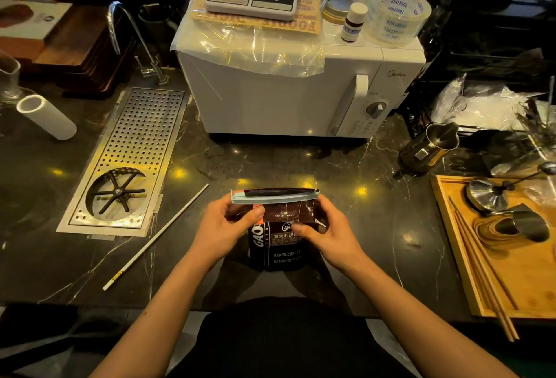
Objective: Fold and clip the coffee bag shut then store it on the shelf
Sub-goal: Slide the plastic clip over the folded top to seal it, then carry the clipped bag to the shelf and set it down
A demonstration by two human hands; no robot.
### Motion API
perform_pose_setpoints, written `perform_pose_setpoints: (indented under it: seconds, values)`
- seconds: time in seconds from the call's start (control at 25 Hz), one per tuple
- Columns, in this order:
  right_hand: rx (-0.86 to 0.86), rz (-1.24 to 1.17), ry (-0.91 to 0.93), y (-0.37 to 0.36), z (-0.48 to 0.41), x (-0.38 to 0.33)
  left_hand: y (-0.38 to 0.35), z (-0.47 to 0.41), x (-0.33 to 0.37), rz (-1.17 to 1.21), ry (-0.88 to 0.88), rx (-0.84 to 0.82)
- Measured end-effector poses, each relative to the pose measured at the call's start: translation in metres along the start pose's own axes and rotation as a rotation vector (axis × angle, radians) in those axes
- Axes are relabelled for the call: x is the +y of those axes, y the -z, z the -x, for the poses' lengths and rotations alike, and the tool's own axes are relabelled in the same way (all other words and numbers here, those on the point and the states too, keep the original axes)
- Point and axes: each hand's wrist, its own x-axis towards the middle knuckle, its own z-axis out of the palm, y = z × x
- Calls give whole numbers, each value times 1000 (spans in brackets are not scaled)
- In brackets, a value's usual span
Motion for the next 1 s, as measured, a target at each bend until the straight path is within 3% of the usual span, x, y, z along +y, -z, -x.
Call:
perform_pose_setpoints:
  seconds: [0.2,0.44,0.68,1.0]
  values:
    - [45,27,-28,-7,4,2,-11,8,-3,-30,13,69]
    - [136,15,-47,-14,17,11,-5,20,-16,-186,98,-37]
    - [119,10,-49,-14,22,19,-8,21,-22,-252,49,-4]
    - [305,-48,55,17,30,-10,-44,11,32,-232,-138,64]
